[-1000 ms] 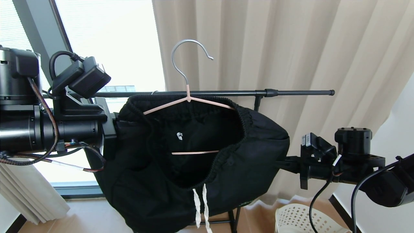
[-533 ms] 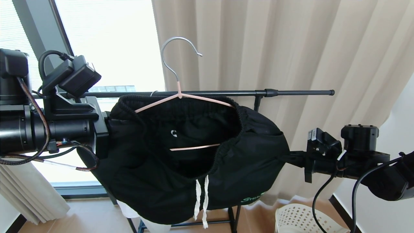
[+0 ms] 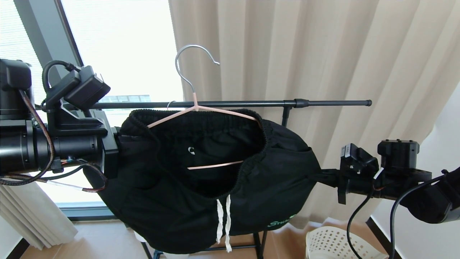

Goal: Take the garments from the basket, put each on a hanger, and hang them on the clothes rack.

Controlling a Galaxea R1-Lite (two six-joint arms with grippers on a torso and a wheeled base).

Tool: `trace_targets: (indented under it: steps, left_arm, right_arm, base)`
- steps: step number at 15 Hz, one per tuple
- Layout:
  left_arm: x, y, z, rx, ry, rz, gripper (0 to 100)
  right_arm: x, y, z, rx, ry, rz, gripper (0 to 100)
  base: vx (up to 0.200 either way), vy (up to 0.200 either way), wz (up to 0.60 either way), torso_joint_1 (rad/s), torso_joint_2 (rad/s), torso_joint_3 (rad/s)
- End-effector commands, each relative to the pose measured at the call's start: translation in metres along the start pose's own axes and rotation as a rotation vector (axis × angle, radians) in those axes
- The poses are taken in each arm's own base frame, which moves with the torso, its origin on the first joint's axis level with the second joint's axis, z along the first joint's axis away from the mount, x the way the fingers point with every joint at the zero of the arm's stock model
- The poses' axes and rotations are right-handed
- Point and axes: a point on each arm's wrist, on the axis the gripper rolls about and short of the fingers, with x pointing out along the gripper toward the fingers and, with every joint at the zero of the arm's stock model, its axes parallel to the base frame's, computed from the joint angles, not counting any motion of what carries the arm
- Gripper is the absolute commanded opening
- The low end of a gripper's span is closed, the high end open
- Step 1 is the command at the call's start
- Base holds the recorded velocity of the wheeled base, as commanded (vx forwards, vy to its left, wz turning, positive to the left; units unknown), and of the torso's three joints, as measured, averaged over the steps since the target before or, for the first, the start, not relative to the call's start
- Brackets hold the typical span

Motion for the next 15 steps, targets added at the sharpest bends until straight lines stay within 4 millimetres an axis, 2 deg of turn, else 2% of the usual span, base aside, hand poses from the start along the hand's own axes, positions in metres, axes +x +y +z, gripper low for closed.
trace_targets:
  steps: [1,5,8,10,12,14,15]
  left_arm:
    - [0.003,0.001,-0.002,-0.011,0.009,-0.003,0]
    - [0.008,0.004,-0.005,-0.085,0.023,-0.002,0]
    - [0.014,0.007,-0.009,-0.130,0.042,0.001,0]
    - [0.026,0.009,-0.014,-0.170,0.085,0.019,0]
    - [0.039,0.011,-0.015,-0.214,0.115,0.047,0]
    - [0.047,0.012,-0.013,-0.247,0.121,0.054,0]
    - [0.057,0.014,-0.011,-0.277,0.132,0.074,0]
  right_arm:
    - [0.000,0.001,0.002,-0.004,-0.004,0.000,100]
    - [-0.003,0.004,0.003,-0.010,-0.011,0.008,100]
    - [-0.010,0.007,0.015,-0.056,-0.048,0.021,100]
    - [-0.017,0.011,0.032,-0.083,-0.079,0.010,100]
    - [-0.025,0.020,0.056,-0.011,-0.124,0.004,100]
    - [-0.027,0.026,0.073,0.053,-0.147,-0.024,100]
    - [-0.026,0.035,0.089,0.101,-0.163,-0.063,100]
  base:
    - [0.000,0.000,0.00,0.000,0.00,0.000]
    - [0.000,0.000,0.00,0.000,0.00,0.000]
    - [0.000,0.000,0.00,0.000,0.00,0.000]
    - [0.000,0.000,0.00,0.000,0.00,0.000]
    - [0.000,0.000,0.00,0.000,0.00,0.000]
    - [0.000,0.000,0.00,0.000,0.00,0.000]
    - [0.000,0.000,0.00,0.000,0.00,0.000]
